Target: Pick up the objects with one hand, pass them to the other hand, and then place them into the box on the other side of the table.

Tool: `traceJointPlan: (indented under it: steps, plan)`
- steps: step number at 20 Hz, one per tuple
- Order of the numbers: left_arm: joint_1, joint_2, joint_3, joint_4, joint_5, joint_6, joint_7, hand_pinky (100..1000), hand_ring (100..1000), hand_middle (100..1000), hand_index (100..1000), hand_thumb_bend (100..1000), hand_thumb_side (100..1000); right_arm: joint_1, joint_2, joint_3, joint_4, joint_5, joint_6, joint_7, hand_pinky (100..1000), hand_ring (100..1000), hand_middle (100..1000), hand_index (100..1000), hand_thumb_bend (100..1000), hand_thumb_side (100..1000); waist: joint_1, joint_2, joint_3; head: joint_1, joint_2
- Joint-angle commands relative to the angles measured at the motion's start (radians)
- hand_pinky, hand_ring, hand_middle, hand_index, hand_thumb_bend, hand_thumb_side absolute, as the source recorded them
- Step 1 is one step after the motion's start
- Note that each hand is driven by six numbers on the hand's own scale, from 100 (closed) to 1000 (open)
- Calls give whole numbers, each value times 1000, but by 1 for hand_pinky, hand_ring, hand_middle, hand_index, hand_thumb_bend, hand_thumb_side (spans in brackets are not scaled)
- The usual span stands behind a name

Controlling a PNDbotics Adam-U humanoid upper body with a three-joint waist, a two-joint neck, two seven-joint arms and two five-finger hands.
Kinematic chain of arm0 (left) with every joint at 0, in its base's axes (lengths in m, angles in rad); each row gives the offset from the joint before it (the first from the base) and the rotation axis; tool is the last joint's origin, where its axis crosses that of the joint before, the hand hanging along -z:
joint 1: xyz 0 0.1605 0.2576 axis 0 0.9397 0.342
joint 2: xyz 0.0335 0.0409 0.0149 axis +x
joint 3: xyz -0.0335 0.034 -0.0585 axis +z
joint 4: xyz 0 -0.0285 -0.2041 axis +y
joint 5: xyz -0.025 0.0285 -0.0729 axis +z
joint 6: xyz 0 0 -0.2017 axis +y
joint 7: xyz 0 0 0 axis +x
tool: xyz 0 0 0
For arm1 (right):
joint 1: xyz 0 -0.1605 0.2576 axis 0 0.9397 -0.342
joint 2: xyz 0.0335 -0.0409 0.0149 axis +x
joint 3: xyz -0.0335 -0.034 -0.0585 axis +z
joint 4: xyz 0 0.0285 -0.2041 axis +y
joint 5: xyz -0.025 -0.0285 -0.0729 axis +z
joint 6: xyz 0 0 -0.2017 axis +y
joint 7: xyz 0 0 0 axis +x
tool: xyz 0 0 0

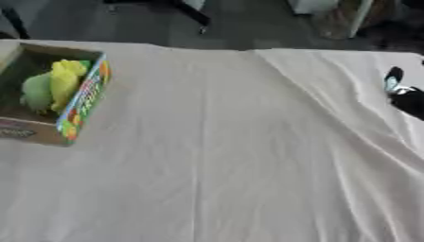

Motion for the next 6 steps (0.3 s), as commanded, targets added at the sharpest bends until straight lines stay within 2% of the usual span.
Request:
traceJointPlan:
  steps: [1, 3, 6]
  plan:
    - [18, 87, -4, -193, 319, -4, 95, 937, 825, 861, 920, 100, 715, -11, -60, -71, -8, -15, 258, -283, 811, 848, 871, 904, 100, 367, -1, -22, -5, -23, -12]
    - [48, 119, -16, -283, 476, -16, 141, 936, 833, 864, 916, 133, 693, -12, -78, -112, -8, -28, 239, -283, 809, 847, 877, 901, 100, 389, -4, -24, -8, -37, -15]
    - [86, 158, -22, -389, 676, -55, 198, 919, 827, 852, 904, 162, 693, -15, -120, -194, -8, -64, 205, -283, 814, 865, 881, 897, 100, 375, -11, -34, -15, -49, -18]
